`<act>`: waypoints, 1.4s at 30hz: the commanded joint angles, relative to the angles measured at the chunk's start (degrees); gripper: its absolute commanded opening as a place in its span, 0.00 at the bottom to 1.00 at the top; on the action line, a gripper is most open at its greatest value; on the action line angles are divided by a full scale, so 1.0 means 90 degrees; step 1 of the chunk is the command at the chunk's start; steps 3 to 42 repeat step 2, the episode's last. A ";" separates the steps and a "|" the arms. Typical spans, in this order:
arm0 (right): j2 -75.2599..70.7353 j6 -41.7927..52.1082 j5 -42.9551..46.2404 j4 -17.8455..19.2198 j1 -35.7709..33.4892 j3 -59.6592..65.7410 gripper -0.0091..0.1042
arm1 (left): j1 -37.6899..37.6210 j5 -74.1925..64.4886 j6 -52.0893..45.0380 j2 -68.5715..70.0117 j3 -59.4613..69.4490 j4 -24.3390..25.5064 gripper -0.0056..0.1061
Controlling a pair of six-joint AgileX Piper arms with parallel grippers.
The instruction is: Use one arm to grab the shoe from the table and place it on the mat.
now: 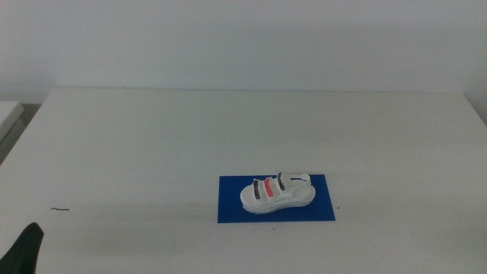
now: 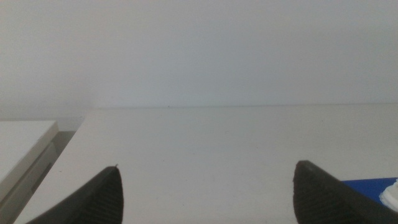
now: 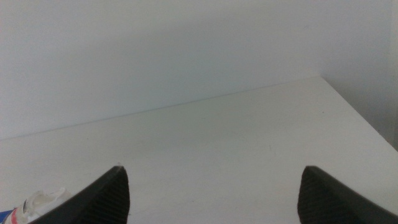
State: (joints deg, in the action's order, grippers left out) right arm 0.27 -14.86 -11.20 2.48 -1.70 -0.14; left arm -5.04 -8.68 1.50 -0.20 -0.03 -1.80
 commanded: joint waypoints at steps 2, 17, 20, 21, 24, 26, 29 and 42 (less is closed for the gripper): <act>-0.0030 0.0024 0.0061 0.0036 0.0002 0.0016 0.78 | -0.0018 0.0034 -0.0004 0.0023 0.0003 -0.0057 0.89; -0.0030 0.0024 0.0061 0.0036 0.0002 0.0016 0.78 | -0.0018 0.0034 -0.0004 0.0023 0.0003 -0.0057 0.89; -0.0030 0.0024 0.0061 0.0036 0.0002 0.0016 0.78 | -0.0018 0.0034 -0.0004 0.0023 0.0003 -0.0057 0.89; -0.0030 0.0024 0.0061 0.0036 0.0002 0.0016 0.78 | -0.0018 0.0034 -0.0004 0.0023 0.0003 -0.0057 0.89; -0.0030 0.0024 0.0061 0.0036 0.0002 0.0016 0.78 | -0.0018 0.0034 -0.0004 0.0023 0.0003 -0.0057 0.89; -0.0030 0.0024 0.0061 0.0036 0.0002 0.0016 0.78 | -0.0018 0.0034 -0.0004 0.0023 0.0003 -0.0057 0.89; -0.0030 0.0024 0.0061 0.0036 0.0002 0.0016 0.78 | -0.0018 0.0034 -0.0004 0.0023 0.0003 -0.0057 0.89; -0.0030 0.0024 0.0061 0.0036 0.0002 0.0016 0.78 | -0.0018 0.0034 -0.0004 0.0023 0.0003 -0.0057 0.89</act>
